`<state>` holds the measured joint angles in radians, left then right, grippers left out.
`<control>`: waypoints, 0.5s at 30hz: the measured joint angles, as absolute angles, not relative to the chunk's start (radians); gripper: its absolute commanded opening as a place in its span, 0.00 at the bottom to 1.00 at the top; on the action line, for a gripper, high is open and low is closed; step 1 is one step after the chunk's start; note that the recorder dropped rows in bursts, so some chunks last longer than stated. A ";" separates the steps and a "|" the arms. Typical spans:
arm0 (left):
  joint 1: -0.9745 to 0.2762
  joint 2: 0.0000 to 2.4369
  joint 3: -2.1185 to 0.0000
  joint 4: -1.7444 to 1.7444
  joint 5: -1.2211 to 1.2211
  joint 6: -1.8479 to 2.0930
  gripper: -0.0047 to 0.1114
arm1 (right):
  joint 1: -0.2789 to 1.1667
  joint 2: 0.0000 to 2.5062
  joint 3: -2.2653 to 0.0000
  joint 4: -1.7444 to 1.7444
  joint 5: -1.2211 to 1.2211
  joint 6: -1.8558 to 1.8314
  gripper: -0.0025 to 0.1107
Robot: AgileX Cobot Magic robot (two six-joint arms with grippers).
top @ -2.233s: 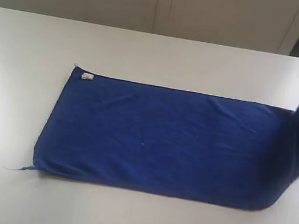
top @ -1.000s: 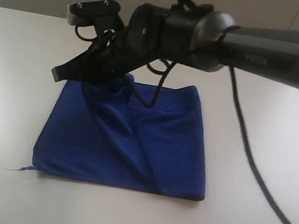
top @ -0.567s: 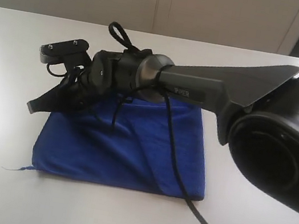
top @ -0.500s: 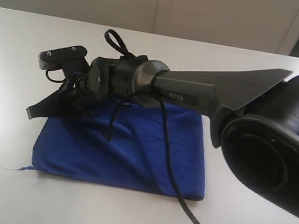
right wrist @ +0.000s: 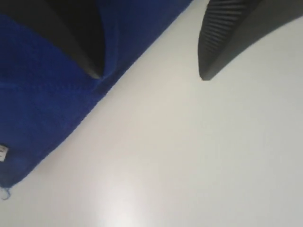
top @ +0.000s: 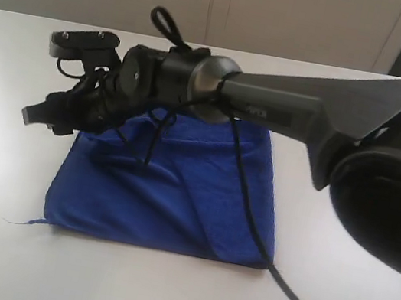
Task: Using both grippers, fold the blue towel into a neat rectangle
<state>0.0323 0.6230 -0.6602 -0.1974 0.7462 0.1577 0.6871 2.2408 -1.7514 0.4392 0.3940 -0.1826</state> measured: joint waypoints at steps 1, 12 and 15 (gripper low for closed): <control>0.032 0.623 -0.660 -0.197 0.746 0.158 0.04 | 0.678 2.221 -1.751 0.439 0.429 -0.183 0.42; 0.032 0.623 -0.660 -0.197 0.746 0.158 0.04 | 0.445 2.148 -1.751 0.245 0.841 -0.305 0.03; 0.032 0.623 -0.660 -0.197 0.746 0.158 0.04 | 0.402 2.148 -1.739 0.223 0.864 -0.418 0.02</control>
